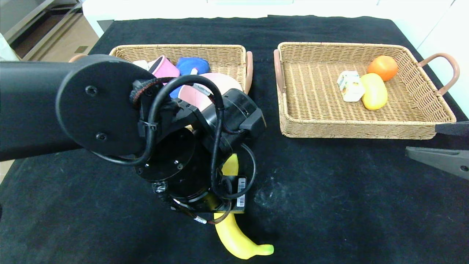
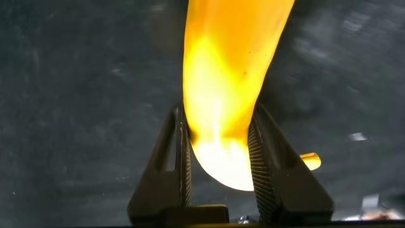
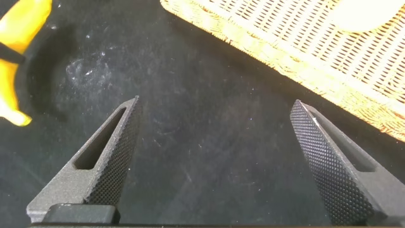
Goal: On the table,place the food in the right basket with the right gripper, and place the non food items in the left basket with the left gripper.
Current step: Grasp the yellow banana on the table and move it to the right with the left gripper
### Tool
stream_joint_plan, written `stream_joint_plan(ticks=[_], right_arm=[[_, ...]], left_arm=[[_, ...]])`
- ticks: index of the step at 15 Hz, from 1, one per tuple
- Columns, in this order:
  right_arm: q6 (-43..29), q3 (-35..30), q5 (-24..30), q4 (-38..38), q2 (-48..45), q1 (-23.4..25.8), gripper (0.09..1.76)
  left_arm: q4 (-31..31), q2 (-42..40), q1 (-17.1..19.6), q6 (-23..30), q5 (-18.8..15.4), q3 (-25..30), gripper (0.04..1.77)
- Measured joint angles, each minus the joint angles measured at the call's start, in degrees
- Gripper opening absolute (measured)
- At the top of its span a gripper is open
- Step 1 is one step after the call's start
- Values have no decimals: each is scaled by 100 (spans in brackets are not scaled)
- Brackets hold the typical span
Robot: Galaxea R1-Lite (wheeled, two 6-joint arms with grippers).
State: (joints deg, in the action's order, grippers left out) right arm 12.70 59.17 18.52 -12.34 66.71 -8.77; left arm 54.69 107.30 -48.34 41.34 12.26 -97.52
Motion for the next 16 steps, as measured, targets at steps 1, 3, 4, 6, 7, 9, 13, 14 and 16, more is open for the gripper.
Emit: stream_joint_plan(ticks=[1,3,4,6,7,9,13,14,16], right_arm=[[0,4,0,0,-1,0,171],[-2,6,0,2,-4,1,171],[-6,9,-2,2,-9,1,171],[-6,15,6,2,-17,15,171],[-4,22,9,2,-26,17,171],[-4,33,13,0,-41,17,171],[-69,72,41,0,-95,61,171],[-74,78,41,0,-106,65,171],[-69,83,44,2,-127,69,171]], left_arm=[[-59,-38,-72,-229,-6,-73,60],[-389,-90,-233,-656,-108,-182,60],[-524,-102,-293,-907,-205,-212,60],[-802,-116,-423,-1295,-362,-239,60],[-1031,-110,-458,-1477,-424,-243,60],[-1517,-69,-494,-1825,-614,-233,60],[-2247,149,-610,-1929,-885,-241,60],[-2371,227,-631,-1918,-907,-241,60],[-2600,408,-649,-1897,-924,-239,60]])
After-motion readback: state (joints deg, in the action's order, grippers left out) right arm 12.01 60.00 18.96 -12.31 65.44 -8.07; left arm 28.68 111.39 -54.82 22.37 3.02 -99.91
